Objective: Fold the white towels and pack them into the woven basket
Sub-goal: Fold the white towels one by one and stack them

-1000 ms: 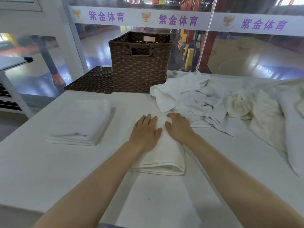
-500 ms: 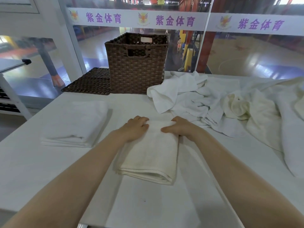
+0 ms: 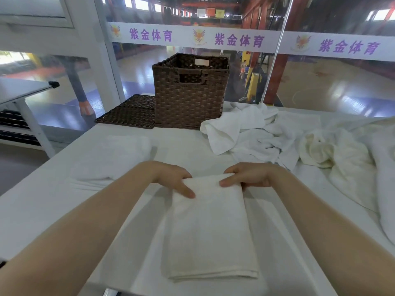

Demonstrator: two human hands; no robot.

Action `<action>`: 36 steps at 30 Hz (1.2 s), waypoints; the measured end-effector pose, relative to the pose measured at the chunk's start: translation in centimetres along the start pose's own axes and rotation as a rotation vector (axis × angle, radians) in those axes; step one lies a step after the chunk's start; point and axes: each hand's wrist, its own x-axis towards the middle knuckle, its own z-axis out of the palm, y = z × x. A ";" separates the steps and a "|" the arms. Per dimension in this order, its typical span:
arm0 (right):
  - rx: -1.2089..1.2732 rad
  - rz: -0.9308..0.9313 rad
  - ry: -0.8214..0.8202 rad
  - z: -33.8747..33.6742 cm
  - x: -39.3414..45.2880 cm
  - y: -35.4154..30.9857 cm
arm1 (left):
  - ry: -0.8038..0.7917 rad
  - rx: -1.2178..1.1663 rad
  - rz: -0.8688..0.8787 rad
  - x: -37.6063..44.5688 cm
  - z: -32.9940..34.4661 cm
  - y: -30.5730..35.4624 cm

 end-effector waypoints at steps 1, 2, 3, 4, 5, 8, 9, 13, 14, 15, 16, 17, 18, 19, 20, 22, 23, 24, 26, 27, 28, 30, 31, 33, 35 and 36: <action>-0.024 -0.007 0.023 -0.1 0.1 -0.7 | 0.023 -0.004 0.007 -0.3 -0.3 -0.2; -0.033 -0.020 0.062 -0.2 0.1 -1.6 | 0.065 -0.008 0.017 -0.6 -0.7 -0.4; -0.031 -0.038 0.109 -0.4 0.1 -2.6 | 0.124 -0.006 0.029 -1.0 -1.2 -0.6; -0.025 -0.057 0.155 -0.6 0.1 -3.6 | 0.195 0.008 0.042 -1.4 -1.9 -0.8; -0.028 -0.074 0.189 -0.9 0.0 -4.7 | 0.263 0.035 0.055 -1.8 -2.6 -0.9; -0.160 -0.140 0.276 -1.7 -0.3 -8.1 | 0.405 0.143 0.085 -3.4 -5.2 -0.7; -0.255 -0.176 0.318 -1.9 -0.4 -9.3 | 0.445 0.183 0.093 -3.9 -6.2 -0.6; -0.720 -0.384 0.591 -1.8 -0.2 -14.0 | 0.705 0.387 0.073 -5.8 -9.9 -0.4; -0.802 -0.453 0.701 -1.6 0.1 -15.0 | 0.821 0.425 0.062 -6.3 -10.7 -0.5; -0.856 -0.525 0.835 -1.2 0.5 -16.0 | 0.971 0.462 0.053 -6.7 -11.4 -0.8; -0.895 -0.608 0.987 -0.8 0.9 -16.7 | 1.157 0.509 0.059 -7.3 -12.0 -1.3; -0.934 -0.710 1.133 -0.3 1.4 -17.3 | 1.336 0.578 0.077 -7.8 -12.4 -2.2; -0.970 -0.831 1.261 0.4 2.1 -17.8 | 1.489 0.653 0.099 -8.5 -12.6 -3.0; -0.995 -0.945 1.356 1.3 2.7 -18.3 | 1.604 0.706 0.120 -9.2 -12.6 -4.2; -1.010 -1.014 1.405 2.4 3.4 -18.8 | 1.667 0.740 0.130 -9.9 -12.4 -5.5; -1.035 -1.052 1.409 5.1 5.6 -19.7 | 1.706 0.768 0.103 -11.0 -11.3 -8.6; -1.045 -1.036 1.378 6.8 6.9 -20.0 | 1.703 0.761 0.073 -11.3 -10.5 -10.5; -1.059 -1.006 1.327 8.5 8.4 -19.9 | 1.675 0.744 0.031 -11.4 -9.3 -12.6; -1.127 -0.940 1.201 12.3 11.4 -18.6 | 1.527 0.705 -0.069 -11.3 -5.8 -17.3; -1.162 -0.921 1.117 14.4 12.6 -17.4 | 1.416 0.667 -0.105 -11.2 -3.5 -19.4; -1.182 -0.918 1.026 16.3 13.6 -16.0 | 1.314 0.599 -0.126 -11.0 -1.2 -21.0; -1.145 -0.908 0.876 18.9 14.6 -13.7 | 1.224 0.409 -0.158 -10.6 2.5 -22.5; -1.082 -0.894 0.856 19.3 14.8 -13.0 | 1.224 0.329 -0.172 -10.4 3.2 -22.4; -0.947 -0.873 0.836 19.0 14.8 -12.9 | 1.232 0.257 -0.169 -10.1 3.0 -22.3; -0.849 -0.877 0.773 18.2 14.7 -13.1 | 1.214 0.225 -0.142 -9.9 2.4 -22.5; -0.803 -0.878 0.730 17.9 14.6 -13.1 | 1.195 0.208 -0.120 -9.9 2.3 -22.9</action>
